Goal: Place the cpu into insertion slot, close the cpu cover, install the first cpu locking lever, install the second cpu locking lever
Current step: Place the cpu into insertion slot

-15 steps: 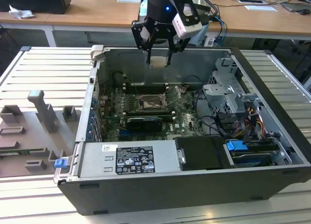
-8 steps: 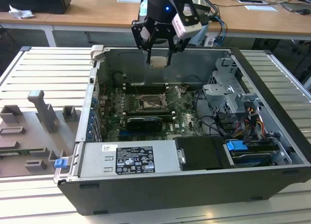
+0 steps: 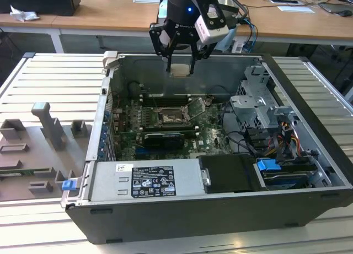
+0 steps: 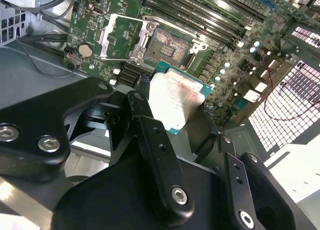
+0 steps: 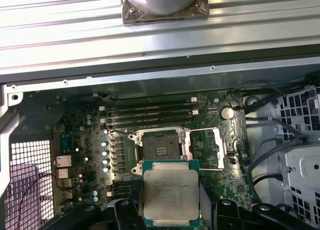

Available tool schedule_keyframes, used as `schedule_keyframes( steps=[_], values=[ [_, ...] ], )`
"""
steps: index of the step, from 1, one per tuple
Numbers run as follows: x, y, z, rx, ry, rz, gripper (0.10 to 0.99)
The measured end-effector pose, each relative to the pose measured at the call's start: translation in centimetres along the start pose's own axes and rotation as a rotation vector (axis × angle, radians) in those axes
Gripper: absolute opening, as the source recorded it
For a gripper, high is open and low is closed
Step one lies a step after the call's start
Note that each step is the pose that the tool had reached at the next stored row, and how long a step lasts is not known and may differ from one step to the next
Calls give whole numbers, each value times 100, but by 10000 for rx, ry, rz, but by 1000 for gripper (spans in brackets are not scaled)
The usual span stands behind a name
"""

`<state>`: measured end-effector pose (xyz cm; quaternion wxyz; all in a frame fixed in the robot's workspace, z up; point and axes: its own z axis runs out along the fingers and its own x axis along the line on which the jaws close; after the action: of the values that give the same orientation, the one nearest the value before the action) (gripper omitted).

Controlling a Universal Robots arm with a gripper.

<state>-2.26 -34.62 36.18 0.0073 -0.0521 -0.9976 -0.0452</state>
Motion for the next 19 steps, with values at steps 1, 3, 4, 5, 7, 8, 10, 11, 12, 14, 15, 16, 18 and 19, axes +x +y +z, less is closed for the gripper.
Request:
schedule_keyframes(
  steps=[1,3,4,5,7,8,10,11,12,14,15,16,18,19],
  values=[
    [0,0,0,-1,0,11,537],
    [0,0,0,-1,-4,43,537],
    [0,0,0,-1,-5,57,537],
    [0,0,0,-1,-7,79,537],
    [0,0,0,-2,-9,105,537],
    [0,0,0,-2,-11,124,537],
    [0,0,0,-3,-15,164,537],
    [0,0,0,-3,-16,177,537],
    [0,0,0,-4,-17,191,537],
    [0,0,0,-4,-20,223,537],
    [0,0,0,-5,-22,246,537],
    [0,0,0,-5,-23,262,537],
    [0,0,0,-5,-26,291,537],
    [0,0,0,-6,-27,303,537]
  ],
)
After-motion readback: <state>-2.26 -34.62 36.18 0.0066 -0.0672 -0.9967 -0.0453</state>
